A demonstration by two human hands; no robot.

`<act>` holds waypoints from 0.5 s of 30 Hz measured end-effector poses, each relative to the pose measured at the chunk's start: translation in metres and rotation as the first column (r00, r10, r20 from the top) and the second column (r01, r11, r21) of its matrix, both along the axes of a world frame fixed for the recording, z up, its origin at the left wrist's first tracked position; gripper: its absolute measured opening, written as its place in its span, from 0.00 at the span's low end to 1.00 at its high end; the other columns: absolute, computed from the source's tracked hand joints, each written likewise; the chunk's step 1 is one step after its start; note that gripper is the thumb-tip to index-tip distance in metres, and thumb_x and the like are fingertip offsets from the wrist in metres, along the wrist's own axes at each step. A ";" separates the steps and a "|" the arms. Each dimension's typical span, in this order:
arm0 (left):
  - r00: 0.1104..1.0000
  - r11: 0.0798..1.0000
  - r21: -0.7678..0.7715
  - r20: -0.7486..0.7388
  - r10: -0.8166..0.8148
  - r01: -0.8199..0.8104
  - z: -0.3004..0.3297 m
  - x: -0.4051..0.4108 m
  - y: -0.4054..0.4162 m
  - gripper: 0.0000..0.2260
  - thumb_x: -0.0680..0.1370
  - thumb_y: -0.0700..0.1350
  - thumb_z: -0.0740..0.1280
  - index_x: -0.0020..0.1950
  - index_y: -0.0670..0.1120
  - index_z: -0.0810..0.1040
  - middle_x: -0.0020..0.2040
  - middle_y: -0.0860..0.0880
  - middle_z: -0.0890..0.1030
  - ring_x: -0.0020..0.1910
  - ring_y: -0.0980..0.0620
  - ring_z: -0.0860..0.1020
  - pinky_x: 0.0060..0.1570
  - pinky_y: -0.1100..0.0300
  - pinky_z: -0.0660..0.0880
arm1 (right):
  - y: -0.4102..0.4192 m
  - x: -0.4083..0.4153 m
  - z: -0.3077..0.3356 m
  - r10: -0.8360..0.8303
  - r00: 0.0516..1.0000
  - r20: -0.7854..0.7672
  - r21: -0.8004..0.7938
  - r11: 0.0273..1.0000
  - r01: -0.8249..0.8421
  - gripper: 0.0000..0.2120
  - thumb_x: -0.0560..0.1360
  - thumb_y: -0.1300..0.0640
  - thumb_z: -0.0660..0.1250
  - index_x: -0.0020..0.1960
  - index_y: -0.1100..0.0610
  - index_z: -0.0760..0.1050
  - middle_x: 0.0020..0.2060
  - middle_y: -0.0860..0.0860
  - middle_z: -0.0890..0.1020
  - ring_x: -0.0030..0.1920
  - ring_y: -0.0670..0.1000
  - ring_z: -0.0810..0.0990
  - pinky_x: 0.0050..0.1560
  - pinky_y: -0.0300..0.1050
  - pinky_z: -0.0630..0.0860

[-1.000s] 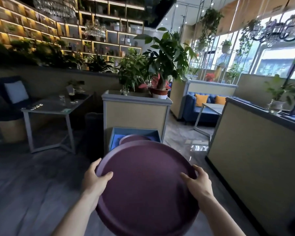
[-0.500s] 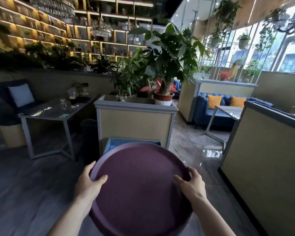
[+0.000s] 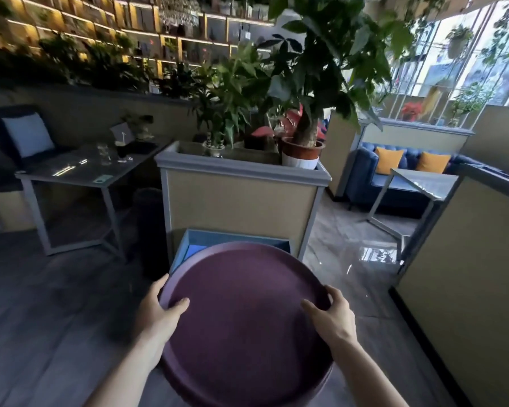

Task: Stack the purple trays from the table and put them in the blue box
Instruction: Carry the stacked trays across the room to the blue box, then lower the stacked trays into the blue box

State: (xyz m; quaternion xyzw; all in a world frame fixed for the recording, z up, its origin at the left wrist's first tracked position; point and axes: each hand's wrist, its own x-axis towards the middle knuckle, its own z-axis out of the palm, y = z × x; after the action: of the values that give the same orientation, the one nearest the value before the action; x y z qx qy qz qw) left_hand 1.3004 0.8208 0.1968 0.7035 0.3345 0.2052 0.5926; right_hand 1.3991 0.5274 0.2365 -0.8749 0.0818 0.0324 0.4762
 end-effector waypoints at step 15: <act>0.931 0.998 0.042 -0.364 -0.019 0.037 -0.100 0.181 0.117 0.26 0.71 0.49 0.77 0.65 0.40 0.75 0.59 0.40 0.82 0.59 0.38 0.79 0.59 0.46 0.75 | 0.116 0.171 -0.093 -0.067 0.973 -0.220 -0.171 0.985 0.029 0.29 0.69 0.48 0.75 0.69 0.51 0.72 0.59 0.55 0.83 0.60 0.59 0.80 0.60 0.51 0.75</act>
State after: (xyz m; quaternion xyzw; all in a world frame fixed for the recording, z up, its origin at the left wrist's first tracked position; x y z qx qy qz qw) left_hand 1.4814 0.9379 0.0970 0.7480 0.4232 0.0710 0.5063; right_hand 1.5697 0.6433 0.1435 -0.9001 0.1588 0.1129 0.3896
